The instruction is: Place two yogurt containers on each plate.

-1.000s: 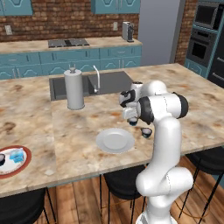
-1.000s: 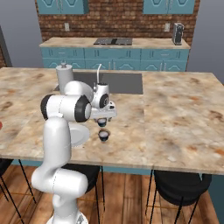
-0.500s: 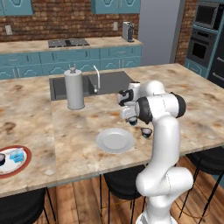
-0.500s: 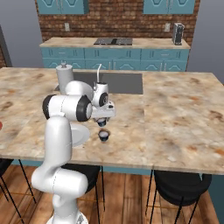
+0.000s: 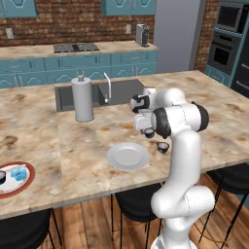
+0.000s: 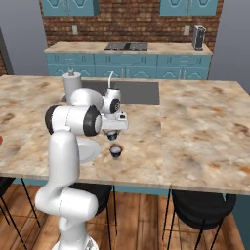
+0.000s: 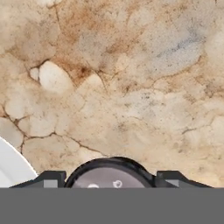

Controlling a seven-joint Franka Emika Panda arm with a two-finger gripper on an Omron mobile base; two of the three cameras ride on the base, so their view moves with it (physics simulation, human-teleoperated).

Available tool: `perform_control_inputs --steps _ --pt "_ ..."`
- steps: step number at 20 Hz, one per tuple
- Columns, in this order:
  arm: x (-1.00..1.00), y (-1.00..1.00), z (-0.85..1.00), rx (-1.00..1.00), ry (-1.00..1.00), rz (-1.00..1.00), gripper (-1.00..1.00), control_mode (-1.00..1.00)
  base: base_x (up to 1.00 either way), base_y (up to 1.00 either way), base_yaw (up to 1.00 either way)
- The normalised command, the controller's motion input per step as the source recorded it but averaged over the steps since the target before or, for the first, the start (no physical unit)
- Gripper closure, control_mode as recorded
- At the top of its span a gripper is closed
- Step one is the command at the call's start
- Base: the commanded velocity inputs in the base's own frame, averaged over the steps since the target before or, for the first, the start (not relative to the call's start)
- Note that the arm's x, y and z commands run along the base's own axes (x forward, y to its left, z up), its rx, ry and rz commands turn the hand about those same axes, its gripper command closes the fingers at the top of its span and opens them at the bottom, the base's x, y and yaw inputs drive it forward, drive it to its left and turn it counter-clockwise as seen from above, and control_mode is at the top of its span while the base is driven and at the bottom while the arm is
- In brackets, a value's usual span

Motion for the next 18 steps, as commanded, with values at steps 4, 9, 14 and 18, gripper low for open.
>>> perform_control_inputs --steps 4,9,14,18 --pt "-0.66 0.32 0.33 0.1 0.02 -0.01 1.0 -1.0 0.0 0.0 0.0" --pt "-0.97 0.77 0.27 0.0 -0.01 0.0 1.0 -1.0 0.0 0.0 0.0" --pt "-0.93 0.64 0.01 0.0 -0.04 0.0 1.0 -1.0 0.0 0.0 0.0" --pt "-0.32 0.52 -0.05 0.01 -0.01 0.02 1.0 -1.0 0.0 0.0 0.0"
